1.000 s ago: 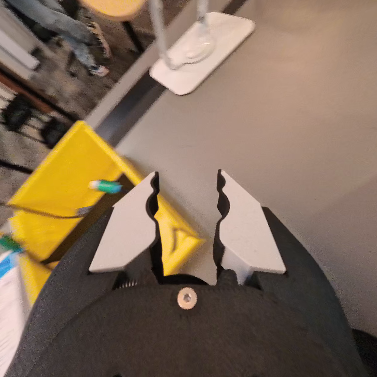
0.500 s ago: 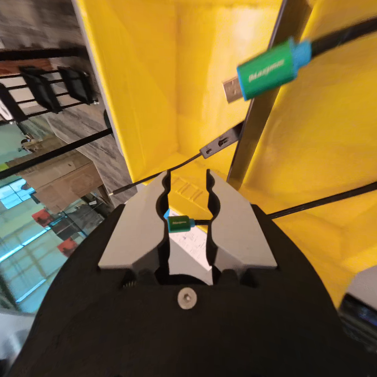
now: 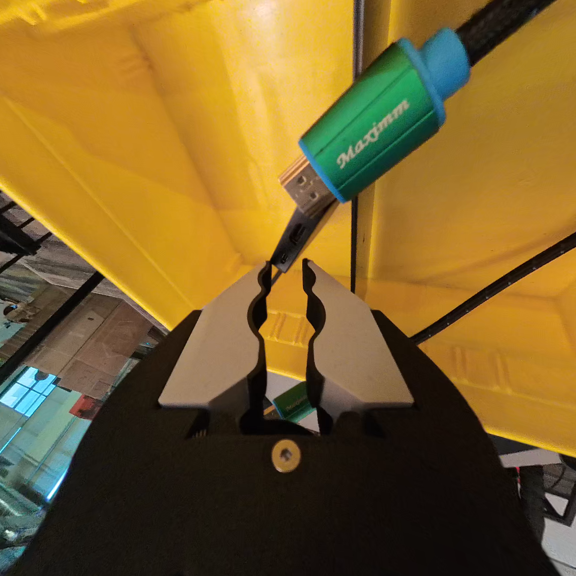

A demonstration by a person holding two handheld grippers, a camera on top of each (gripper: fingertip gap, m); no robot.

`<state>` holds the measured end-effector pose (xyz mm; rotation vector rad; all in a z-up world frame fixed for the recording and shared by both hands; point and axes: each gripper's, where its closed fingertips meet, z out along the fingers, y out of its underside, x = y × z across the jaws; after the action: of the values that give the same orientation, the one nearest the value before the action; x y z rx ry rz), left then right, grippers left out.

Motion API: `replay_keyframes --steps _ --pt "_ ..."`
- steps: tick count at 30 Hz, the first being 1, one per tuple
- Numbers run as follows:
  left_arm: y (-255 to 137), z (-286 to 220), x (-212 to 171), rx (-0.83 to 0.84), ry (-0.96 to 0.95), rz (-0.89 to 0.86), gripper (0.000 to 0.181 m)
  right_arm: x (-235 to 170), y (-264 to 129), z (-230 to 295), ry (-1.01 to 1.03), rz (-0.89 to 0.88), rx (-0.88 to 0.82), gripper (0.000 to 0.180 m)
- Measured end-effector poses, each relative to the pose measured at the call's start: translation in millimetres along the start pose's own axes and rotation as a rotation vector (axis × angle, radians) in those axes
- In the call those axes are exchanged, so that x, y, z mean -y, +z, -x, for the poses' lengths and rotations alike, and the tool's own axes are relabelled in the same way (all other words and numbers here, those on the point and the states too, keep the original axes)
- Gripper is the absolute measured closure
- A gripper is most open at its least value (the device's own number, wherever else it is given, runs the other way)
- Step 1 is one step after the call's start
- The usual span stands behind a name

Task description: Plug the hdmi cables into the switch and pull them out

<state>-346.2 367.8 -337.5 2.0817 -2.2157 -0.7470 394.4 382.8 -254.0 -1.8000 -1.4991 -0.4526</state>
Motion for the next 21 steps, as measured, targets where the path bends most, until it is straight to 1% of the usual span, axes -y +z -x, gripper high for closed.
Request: replay_keyframes --steps 3,8,10,12,14,18,21 --pt "6 -2 3 -0.016 0.016 0.007 0.165 2 2 5 -0.003 -0.009 0.007 0.138" --pt "20 -10 8 -0.062 -0.014 0.012 0.166 3 4 6 -0.001 -0.018 0.012 0.137" --pt "25 -17 7 -0.093 -0.023 0.026 0.175 1 4 6 -0.005 -0.014 0.011 0.138" --pt "29 -16 7 -0.090 -0.028 0.022 0.176 1 3 6 -0.005 -0.016 0.011 0.138" --pt "31 -11 6 -0.064 -0.052 0.025 0.173 1 1 5 -0.003 -0.019 0.008 0.138" --pt "25 -2 -3 -0.050 -0.114 0.024 0.159 2 0 6 -0.007 -0.024 0.012 0.138" --pt "20 -14 -11 -0.123 -0.089 0.058 0.155 3 2 9 -0.013 -0.024 0.021 0.137"
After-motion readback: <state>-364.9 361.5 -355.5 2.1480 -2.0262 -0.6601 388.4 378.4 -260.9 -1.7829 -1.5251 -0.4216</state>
